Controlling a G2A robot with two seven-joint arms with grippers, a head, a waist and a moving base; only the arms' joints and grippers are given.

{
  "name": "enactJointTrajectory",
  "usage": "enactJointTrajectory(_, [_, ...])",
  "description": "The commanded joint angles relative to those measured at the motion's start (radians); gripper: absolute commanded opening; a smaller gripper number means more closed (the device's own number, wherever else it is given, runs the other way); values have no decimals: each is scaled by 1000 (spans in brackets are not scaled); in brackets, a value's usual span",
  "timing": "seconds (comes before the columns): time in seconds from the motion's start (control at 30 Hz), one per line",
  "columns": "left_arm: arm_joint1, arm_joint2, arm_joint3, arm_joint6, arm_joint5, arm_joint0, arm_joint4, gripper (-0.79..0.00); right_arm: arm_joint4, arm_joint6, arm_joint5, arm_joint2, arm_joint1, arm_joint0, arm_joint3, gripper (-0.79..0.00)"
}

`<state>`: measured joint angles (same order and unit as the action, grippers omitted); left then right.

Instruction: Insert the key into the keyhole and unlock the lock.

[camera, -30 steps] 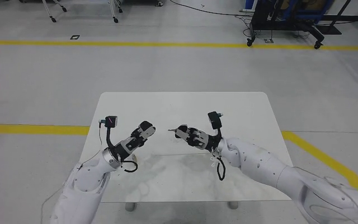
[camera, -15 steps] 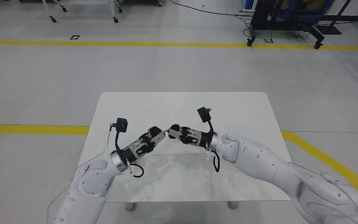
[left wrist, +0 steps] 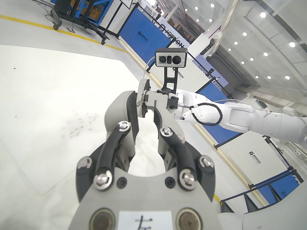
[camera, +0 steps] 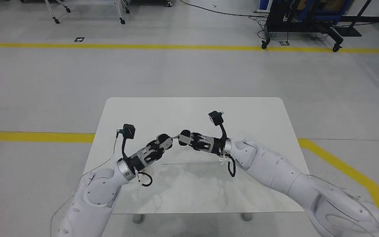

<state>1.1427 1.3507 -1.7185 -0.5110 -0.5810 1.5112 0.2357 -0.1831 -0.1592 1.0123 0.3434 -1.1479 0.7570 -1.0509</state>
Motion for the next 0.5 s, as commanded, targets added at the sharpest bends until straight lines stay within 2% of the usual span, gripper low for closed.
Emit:
enactJointTrajectory(0.0, [-1,-3,1,1,2,-2,4,-785,-37,-71,0,32,-4,11,1,-785])
enactJointTrajectory(0.47, [-6,-12,4,7,-1,-8,3,-785,-269,-534,0,265,-66,89,68,-785])
